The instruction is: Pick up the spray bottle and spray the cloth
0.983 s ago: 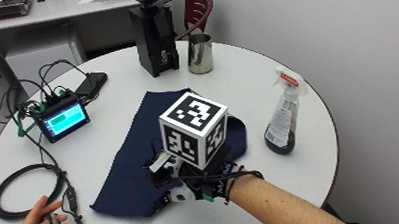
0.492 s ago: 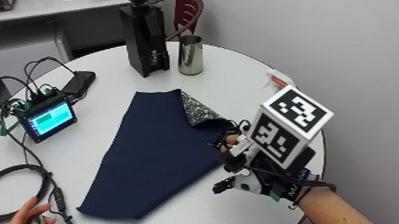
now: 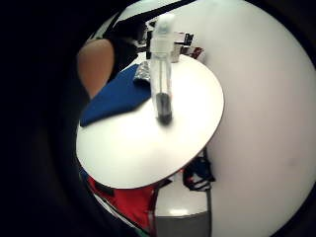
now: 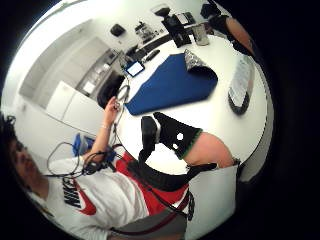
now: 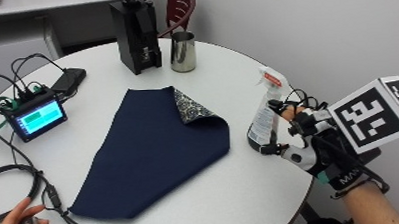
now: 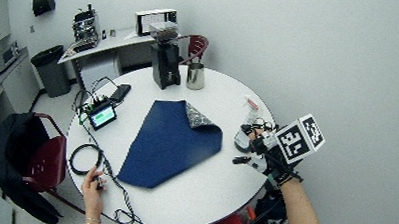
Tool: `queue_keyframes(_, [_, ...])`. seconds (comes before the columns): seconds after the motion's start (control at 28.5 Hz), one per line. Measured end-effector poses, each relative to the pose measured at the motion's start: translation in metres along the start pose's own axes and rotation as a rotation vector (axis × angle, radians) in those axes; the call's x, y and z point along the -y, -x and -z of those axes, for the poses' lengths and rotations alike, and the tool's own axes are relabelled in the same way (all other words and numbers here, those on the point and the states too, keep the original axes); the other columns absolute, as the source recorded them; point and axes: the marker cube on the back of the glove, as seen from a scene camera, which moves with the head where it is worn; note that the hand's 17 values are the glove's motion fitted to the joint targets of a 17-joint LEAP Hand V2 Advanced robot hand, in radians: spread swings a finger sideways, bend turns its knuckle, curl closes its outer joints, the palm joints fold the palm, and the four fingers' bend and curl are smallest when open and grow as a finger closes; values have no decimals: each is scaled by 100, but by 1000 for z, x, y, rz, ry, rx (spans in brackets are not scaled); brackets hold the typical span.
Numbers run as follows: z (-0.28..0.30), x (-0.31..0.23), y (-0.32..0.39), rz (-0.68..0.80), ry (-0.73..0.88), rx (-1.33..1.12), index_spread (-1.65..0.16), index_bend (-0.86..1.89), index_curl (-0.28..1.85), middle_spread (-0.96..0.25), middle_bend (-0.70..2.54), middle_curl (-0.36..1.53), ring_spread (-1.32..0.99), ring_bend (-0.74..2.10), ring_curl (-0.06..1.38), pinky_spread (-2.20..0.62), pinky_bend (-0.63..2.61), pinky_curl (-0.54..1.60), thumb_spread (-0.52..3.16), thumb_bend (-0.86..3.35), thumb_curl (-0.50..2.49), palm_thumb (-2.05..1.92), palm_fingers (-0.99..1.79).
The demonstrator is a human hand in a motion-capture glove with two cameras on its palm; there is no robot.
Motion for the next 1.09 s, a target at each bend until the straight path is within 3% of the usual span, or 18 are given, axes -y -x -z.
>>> queue_keyframes(0.42, [28,3,-53,-204,-139,62,-35,12,25,-6,31,37,0,35,33,23,19,32,106,-2,25,51,65])
queue_keyframes(0.74, [-32,19,-95,-395,-38,294,-35,11,24,-6,30,38,0,36,34,23,20,33,105,-2,26,52,65])
queue_keyframes(1.09, [-75,16,-108,-471,-54,572,-34,3,19,-7,32,39,-2,45,36,20,28,35,101,-2,28,57,73])
